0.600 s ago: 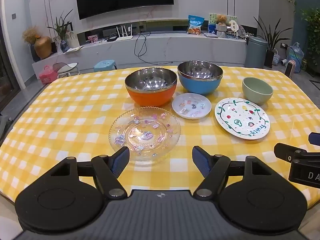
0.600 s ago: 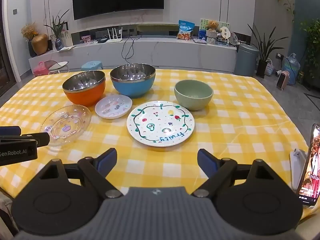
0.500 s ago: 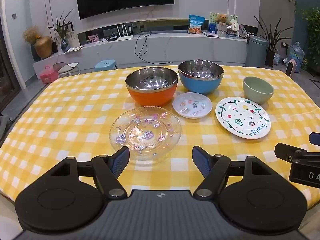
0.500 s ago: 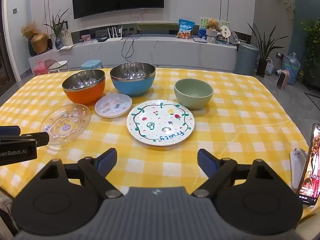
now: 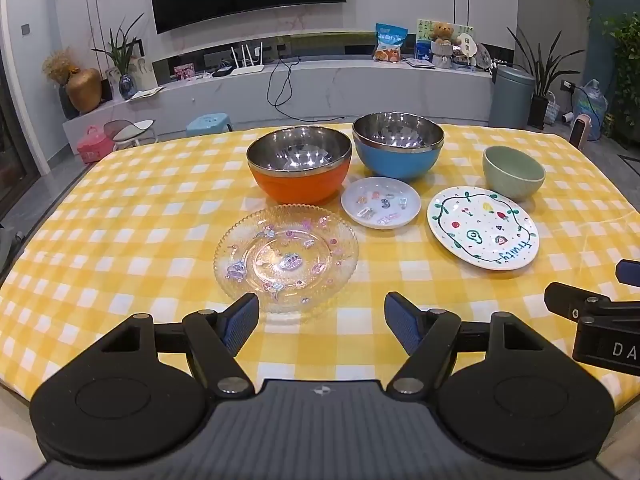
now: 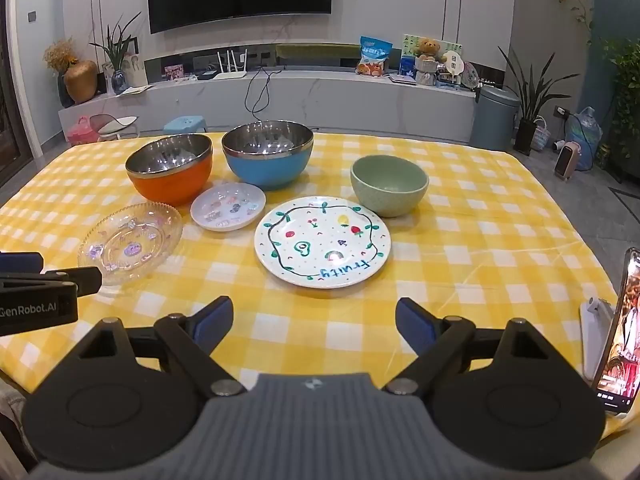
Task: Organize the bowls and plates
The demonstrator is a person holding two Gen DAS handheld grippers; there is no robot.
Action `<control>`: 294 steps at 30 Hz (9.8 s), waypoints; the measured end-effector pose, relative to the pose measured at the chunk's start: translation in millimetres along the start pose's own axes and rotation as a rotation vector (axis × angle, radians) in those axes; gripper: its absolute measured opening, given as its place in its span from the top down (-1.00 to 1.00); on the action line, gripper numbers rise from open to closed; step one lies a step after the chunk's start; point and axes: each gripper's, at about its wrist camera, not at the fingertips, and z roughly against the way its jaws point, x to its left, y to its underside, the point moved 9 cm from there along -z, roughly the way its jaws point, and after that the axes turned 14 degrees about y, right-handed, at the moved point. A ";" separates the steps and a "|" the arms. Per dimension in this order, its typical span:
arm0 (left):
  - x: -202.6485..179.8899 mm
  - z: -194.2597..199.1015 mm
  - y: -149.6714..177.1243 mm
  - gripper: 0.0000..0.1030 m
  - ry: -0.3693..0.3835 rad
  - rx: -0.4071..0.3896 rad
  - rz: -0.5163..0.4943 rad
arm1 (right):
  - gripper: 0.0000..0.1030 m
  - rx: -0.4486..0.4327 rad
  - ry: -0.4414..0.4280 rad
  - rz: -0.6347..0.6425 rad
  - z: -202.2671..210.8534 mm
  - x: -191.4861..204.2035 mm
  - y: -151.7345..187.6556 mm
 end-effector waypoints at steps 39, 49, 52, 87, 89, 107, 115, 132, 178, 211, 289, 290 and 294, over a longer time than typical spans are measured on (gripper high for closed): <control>2.5 -0.5 2.9 -0.63 0.001 0.010 0.021 | -0.73 0.017 0.004 0.037 -4.0 4.5 2.2; 1.2 -2.3 4.2 -0.63 0.008 0.013 0.030 | -0.73 0.018 0.005 0.040 -4.3 5.3 2.7; 0.6 -3.5 5.1 -0.63 0.015 0.015 0.037 | -0.73 0.017 0.008 0.046 -4.4 6.2 3.2; 2.1 -12.9 4.6 -0.63 0.043 0.058 0.046 | -0.73 0.025 0.002 0.067 -10.0 10.6 2.1; 8.2 -11.9 -3.4 -0.63 0.045 0.060 0.047 | -0.70 0.015 -0.019 0.050 -10.9 14.0 -3.6; 120.2 -40.9 -56.1 -0.06 0.046 0.046 0.245 | -0.07 -0.051 -0.238 0.036 -53.1 131.6 -58.9; 149.4 -63.2 -28.2 -0.03 0.030 0.044 0.343 | 0.44 0.020 -0.313 -0.019 -83.2 147.6 -43.2; 159.7 -89.6 -12.0 0.17 0.129 0.064 0.493 | 0.63 0.149 -0.429 -0.210 -118.0 146.6 -29.8; 100.8 -33.8 -1.1 0.67 0.159 0.170 0.410 | 0.85 0.251 -0.445 -0.278 -62.6 95.9 -5.8; 84.9 -19.6 48.7 0.67 0.090 0.252 0.432 | 0.85 0.405 -0.393 -0.175 -49.1 92.9 46.1; -29.7 -181.1 -47.1 0.24 0.454 0.035 0.523 | 0.76 0.294 -0.265 -0.676 -195.9 -83.1 -22.0; -30.1 -181.8 -47.6 0.24 0.454 0.033 0.524 | 0.79 0.292 -0.267 -0.674 -195.9 -81.5 -21.8; -33.8 -182.7 -48.3 0.34 0.437 0.031 0.498 | 0.88 0.289 -0.256 -0.663 -195.8 -80.4 -21.4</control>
